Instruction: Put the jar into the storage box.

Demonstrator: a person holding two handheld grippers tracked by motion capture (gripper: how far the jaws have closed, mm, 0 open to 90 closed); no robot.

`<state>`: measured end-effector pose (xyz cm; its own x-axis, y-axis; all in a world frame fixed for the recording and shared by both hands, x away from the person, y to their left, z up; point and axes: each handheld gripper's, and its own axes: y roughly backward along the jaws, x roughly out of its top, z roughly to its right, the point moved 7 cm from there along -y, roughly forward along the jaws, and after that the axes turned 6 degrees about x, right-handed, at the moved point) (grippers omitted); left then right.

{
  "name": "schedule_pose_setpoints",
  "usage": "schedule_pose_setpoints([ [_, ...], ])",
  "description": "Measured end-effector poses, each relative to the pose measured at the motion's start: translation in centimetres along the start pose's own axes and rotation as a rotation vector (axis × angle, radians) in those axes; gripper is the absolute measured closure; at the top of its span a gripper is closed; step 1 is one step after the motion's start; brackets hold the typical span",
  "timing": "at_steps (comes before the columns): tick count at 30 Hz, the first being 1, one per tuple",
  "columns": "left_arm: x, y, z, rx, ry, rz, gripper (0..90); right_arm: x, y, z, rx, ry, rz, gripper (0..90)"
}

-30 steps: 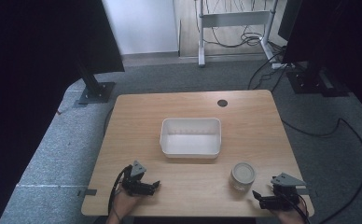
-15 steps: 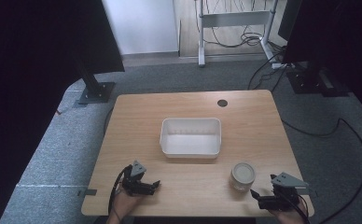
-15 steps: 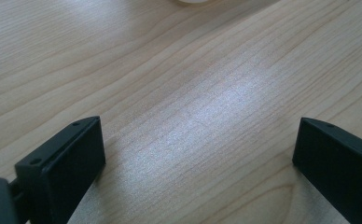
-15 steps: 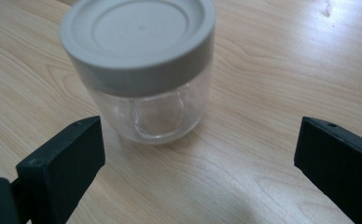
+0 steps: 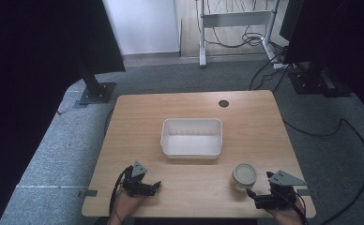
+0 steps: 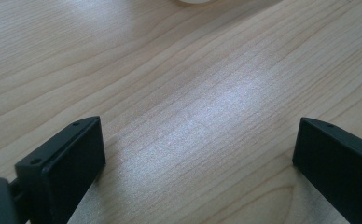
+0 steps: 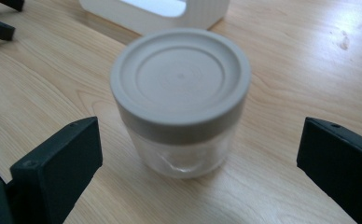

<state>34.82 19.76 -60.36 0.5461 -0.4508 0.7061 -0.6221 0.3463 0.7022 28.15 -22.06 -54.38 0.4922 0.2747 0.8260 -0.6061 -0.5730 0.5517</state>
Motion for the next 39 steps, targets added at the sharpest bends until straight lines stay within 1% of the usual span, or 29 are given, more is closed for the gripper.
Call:
schedule_pose_setpoints([
  [7, 0.0, 0.0, 0.0, 0.0, 0.0, 0.0, 2.0, 0.8, -0.7, -0.4, 0.013, 0.016, 0.005, 0.0],
  [16, 0.0, 0.0, 0.0, 0.0, 0.0, 0.0, 2.0, 1.2, -1.9, -0.3, 0.003, 0.029, -0.008, 0.0],
  [21, 0.0, 0.0, 0.0, 0.0, 0.0, 0.0, 2.0, 1.3, -2.5, -0.2, 0.002, 0.026, -0.014, 0.0],
  [33, 0.0, 0.0, 0.0, 0.001, 0.001, 0.0, 2.0, 1.4, -4.2, -0.3, 0.021, 0.025, -0.029, 0.0],
  [39, 0.0, 0.0, 0.0, 0.001, 0.001, 0.0, 2.0, 1.2, -5.1, -0.2, 0.029, 0.02, -0.043, 0.1],
])
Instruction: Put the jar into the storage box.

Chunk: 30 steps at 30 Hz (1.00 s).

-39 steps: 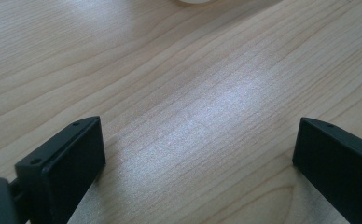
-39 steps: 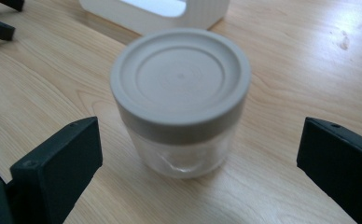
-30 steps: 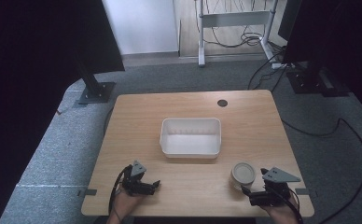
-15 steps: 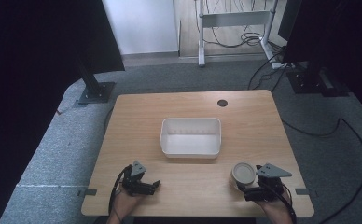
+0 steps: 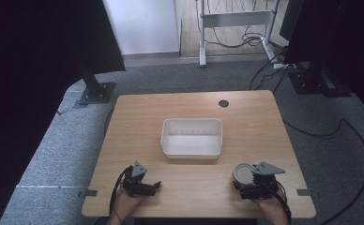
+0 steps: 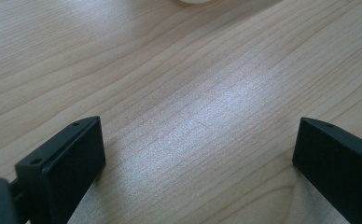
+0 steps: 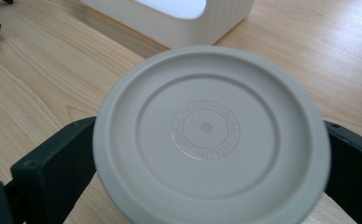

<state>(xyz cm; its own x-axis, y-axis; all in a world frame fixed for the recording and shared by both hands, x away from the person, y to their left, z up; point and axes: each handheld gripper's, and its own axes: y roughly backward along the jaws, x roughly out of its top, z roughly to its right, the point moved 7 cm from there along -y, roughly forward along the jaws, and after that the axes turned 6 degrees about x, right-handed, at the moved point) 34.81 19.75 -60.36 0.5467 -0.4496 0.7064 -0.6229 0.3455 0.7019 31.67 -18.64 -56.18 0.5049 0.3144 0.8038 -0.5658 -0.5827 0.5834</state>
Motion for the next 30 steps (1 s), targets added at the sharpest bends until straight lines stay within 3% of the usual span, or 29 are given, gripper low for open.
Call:
schedule_pose_setpoints([
  [16, 0.0, 0.0, 0.0, 0.001, 0.0, 0.0, 2.0, -1.2, -1.3, 0.3, -0.002, -0.013, -0.046, 7.9],
  [24, 0.0, 0.0, 0.0, 0.001, 0.004, 0.002, 2.0, -1.0, -1.2, 0.0, -0.059, -0.007, -0.06, 9.4],
  [30, 0.0, 0.0, 0.0, 0.001, 0.003, 0.002, 2.0, -0.7, -0.8, -0.2, -0.067, -0.02, -0.045, 9.4],
])
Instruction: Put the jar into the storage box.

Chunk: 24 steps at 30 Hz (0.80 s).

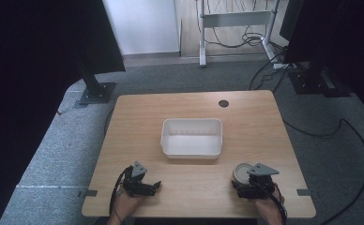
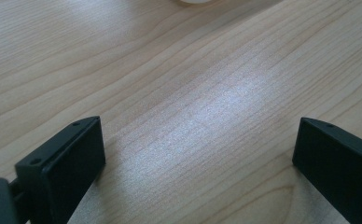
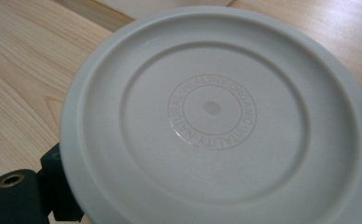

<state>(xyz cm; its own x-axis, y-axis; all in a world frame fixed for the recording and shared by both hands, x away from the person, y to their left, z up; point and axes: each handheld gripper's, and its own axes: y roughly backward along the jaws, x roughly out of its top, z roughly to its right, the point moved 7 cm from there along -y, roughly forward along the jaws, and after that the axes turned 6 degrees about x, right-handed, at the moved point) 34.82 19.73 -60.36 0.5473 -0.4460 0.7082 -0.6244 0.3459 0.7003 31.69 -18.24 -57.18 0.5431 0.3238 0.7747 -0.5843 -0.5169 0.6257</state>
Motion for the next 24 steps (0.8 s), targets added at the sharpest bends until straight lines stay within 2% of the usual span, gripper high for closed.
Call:
schedule_pose_setpoints([
  [5, 0.0, 0.0, 0.0, 0.0, 0.0, 0.0, 2.0, 0.7, 0.3, -0.4, 0.012, 0.007, 0.012, 9.4],
  [24, 0.0, 0.0, 0.0, 0.0, -0.001, -0.001, 2.0, 2.4, -0.6, -1.6, 0.034, 0.024, 0.02, 9.4],
])
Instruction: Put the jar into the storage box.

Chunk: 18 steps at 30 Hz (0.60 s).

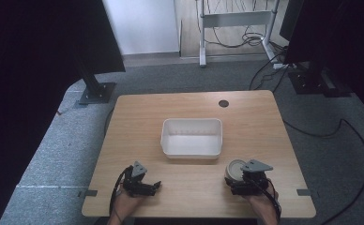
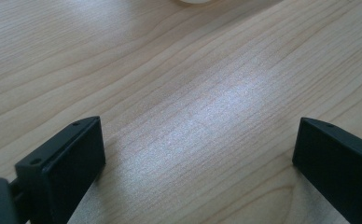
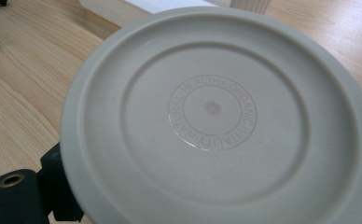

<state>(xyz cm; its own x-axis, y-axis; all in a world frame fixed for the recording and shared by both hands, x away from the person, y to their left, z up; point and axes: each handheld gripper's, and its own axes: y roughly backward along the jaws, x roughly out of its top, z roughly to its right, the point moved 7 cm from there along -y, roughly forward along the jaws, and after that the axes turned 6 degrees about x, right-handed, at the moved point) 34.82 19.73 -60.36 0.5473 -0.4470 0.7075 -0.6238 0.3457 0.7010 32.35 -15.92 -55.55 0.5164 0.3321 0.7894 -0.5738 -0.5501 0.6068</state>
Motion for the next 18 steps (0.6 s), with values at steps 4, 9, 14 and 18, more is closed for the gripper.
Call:
schedule_pose_setpoints([
  [4, 0.0, 0.0, 0.0, 0.0, 0.0, 0.0, 2.0, 0.4, -0.2, -0.2, 0.004, 0.005, 0.0, 9.5],
  [9, 0.0, 0.0, 0.0, 0.0, 0.0, 0.0, 2.0, 1.1, -0.7, -0.7, 0.013, 0.018, 0.002, 9.5],
  [14, 0.0, 0.0, 0.0, 0.0, 0.0, 0.0, 2.0, 1.8, -1.3, -1.1, 0.025, 0.028, 0.002, 9.5],
  [18, 0.0, 0.0, 0.0, 0.0, 0.0, 0.0, 2.0, 2.1, -1.7, -1.3, 0.033, 0.032, 0.003, 9.5],
])
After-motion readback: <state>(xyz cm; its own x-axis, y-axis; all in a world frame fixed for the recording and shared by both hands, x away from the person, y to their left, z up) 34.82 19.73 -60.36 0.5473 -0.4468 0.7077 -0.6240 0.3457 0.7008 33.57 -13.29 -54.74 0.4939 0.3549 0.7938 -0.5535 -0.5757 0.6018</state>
